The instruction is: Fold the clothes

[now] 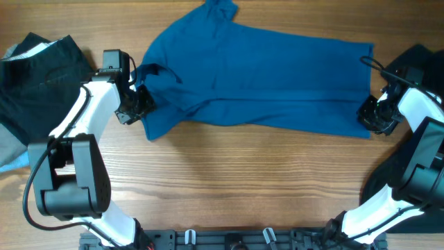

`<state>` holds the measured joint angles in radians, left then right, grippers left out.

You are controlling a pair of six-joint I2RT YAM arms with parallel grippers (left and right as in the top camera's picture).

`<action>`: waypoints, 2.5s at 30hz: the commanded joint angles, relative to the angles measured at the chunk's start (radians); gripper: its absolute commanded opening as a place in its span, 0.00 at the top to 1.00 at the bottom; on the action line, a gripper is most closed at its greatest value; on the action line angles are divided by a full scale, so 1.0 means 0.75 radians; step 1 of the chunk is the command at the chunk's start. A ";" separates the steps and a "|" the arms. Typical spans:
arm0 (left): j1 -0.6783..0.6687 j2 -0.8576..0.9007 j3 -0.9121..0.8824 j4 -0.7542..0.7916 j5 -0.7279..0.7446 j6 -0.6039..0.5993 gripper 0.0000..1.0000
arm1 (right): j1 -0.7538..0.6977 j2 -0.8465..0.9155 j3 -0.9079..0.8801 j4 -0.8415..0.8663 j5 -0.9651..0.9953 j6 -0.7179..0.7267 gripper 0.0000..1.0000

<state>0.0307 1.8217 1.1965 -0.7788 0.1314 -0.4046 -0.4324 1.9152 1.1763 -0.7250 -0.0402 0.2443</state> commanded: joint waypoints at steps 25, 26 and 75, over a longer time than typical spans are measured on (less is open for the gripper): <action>-0.026 0.084 0.016 0.076 -0.027 0.011 0.73 | 0.004 0.077 -0.018 -0.004 0.054 0.008 0.69; -0.026 0.083 0.018 0.076 -0.027 0.011 0.73 | 0.004 0.077 -0.018 -0.004 0.054 0.008 0.69; 0.104 0.016 0.195 0.229 -0.074 0.010 0.96 | 0.004 0.077 -0.018 0.001 0.058 0.008 0.70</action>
<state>0.0811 1.8580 1.3273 -0.6193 0.1448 -0.4015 -0.4324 1.9152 1.1763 -0.7219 -0.0402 0.2443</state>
